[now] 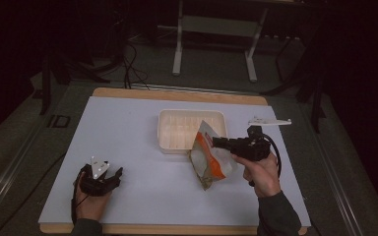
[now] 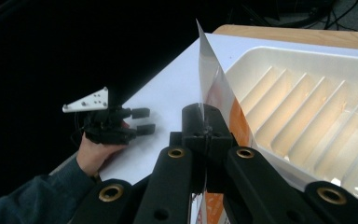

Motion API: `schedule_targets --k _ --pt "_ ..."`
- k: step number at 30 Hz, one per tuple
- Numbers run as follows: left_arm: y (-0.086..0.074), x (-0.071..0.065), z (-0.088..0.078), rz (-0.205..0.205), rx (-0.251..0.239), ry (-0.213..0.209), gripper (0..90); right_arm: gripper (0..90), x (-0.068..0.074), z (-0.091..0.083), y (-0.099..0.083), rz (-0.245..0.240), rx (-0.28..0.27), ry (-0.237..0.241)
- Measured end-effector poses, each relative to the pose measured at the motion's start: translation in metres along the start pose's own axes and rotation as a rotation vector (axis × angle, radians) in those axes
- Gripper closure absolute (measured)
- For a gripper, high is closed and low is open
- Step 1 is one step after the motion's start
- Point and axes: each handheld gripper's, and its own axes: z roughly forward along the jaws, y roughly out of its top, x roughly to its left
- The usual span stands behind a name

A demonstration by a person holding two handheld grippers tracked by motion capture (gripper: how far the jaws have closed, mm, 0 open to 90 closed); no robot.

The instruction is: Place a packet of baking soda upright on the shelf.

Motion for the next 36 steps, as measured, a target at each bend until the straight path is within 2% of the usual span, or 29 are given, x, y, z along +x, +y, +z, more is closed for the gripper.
schedule_targets --k 8,18,26,36 --pt "0.0 0.0 0.0 0.002 -0.001 0.0 40.6 90.0 0.0 0.009 0.009 0.005 -0.008 -0.015" --pt "0.0 0.0 0.0 0.0 0.003 0.001 40.6 90.0 -0.005 0.015 0.023 0.014 -0.043 -0.035" --pt "0.0 0.0 0.0 0.0 0.003 0.0 40.6 90.0 -0.008 0.021 0.031 0.047 -0.077 -0.055" --pt "0.0 0.001 0.0 -0.001 0.002 -0.002 40.6 90.0 -0.017 0.034 0.042 0.111 -0.124 -0.074"
